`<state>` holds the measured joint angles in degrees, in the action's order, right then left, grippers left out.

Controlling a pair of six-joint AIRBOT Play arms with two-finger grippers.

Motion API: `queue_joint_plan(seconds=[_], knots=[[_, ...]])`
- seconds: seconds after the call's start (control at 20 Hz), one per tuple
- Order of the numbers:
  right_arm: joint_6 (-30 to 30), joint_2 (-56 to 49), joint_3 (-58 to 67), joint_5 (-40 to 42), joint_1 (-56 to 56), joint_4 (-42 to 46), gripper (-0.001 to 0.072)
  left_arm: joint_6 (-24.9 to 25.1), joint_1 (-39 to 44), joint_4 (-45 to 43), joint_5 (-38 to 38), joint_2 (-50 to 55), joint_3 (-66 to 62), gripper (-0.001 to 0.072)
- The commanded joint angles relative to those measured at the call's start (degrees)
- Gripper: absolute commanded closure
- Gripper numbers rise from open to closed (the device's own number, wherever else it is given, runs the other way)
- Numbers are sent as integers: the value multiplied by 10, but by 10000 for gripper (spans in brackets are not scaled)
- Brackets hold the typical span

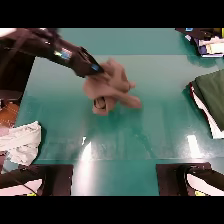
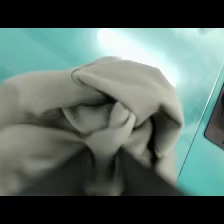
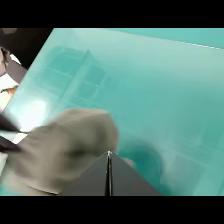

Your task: Fold the shirts.

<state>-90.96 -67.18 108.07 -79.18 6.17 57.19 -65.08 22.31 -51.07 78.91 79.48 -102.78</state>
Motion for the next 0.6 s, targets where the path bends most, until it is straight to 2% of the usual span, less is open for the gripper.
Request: queue_joint_plan(seconds=[0.0,0.05,0.25,0.45,0.55], knots=[[0,0,2,-13,0,0,693,-50,0,-39,2,61,-1,15],[0,0,2,-17,0,0,693,-54,-13,-45,5,58,-1,48],[0,0,2,-21,0,24,692,-81,-77,-41,48,25,28,48],[0,0,1,-24,0,30,693,-81,-87,-23,30,0,222,48],[0,0,1,-24,0,30,693,-79,-87,36,-33,0,337,48]])
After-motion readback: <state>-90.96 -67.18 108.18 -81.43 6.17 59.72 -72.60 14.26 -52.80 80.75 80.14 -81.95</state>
